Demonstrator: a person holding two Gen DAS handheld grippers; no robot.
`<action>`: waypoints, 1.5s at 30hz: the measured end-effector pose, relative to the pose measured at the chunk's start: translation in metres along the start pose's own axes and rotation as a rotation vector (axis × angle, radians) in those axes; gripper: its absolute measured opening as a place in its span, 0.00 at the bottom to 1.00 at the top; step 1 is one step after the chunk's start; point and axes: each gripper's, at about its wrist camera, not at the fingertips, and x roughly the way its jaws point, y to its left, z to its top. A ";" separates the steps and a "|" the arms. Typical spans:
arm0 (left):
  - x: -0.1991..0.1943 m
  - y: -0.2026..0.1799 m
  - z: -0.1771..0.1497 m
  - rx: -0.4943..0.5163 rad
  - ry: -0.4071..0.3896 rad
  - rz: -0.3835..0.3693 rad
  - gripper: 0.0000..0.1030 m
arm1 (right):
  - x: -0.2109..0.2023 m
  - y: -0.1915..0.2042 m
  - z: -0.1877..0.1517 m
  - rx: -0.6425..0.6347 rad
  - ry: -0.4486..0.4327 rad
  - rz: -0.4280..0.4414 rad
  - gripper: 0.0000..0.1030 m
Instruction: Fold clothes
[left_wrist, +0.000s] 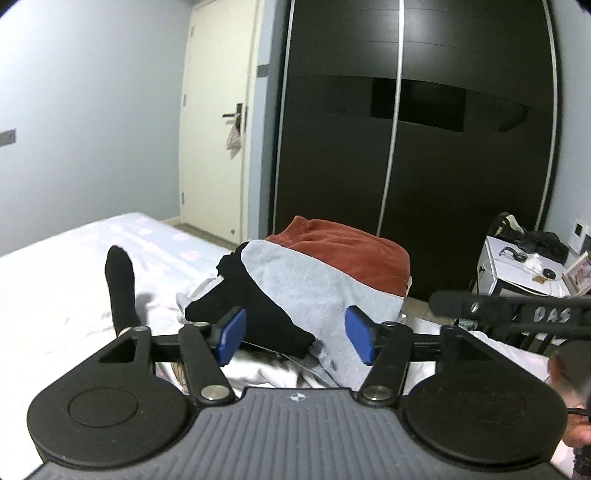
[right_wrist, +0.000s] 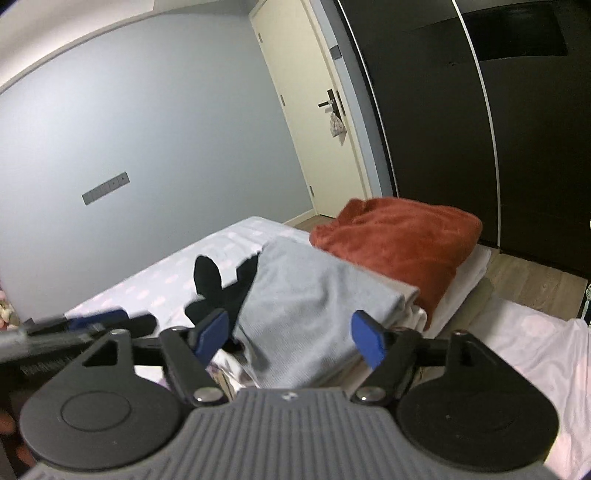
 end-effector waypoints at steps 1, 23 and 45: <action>-0.001 -0.003 0.002 -0.008 0.000 0.017 0.63 | -0.006 0.004 0.005 -0.014 -0.011 -0.003 0.75; 0.006 -0.030 -0.043 -0.081 0.232 0.144 0.72 | -0.015 0.001 -0.030 -0.153 0.116 -0.006 0.80; 0.015 -0.038 -0.053 -0.056 0.267 0.150 0.72 | -0.011 -0.001 -0.042 -0.182 0.159 -0.006 0.81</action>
